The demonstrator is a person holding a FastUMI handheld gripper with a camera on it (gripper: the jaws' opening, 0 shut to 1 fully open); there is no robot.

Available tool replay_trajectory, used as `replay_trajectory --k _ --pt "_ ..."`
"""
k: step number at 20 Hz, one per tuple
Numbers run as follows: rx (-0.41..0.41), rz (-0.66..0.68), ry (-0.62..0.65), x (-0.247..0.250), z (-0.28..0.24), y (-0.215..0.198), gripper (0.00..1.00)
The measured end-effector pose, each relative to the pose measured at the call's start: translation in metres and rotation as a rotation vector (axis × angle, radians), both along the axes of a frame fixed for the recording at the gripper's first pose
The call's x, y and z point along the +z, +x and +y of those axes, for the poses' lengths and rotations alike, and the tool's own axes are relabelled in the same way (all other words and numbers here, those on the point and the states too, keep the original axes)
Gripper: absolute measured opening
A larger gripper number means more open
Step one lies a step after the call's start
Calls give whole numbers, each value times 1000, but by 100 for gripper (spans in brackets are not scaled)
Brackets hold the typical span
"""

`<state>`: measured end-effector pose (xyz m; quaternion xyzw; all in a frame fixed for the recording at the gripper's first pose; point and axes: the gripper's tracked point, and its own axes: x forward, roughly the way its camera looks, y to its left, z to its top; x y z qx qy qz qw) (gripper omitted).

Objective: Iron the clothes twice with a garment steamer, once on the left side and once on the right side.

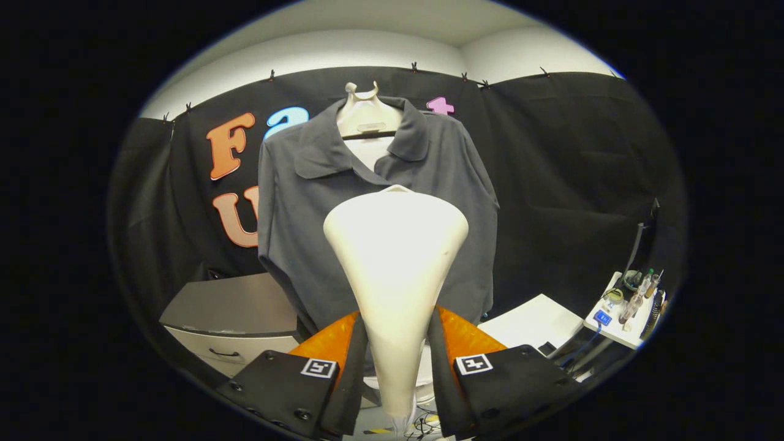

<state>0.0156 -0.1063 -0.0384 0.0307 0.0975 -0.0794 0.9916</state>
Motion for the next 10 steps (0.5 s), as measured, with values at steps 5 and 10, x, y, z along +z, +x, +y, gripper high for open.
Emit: replay_trajectory --k 5,10 --pt "-1 -22 -11 12 16 -3 57" --pt "-2 -10 -8 9 23 2 57"
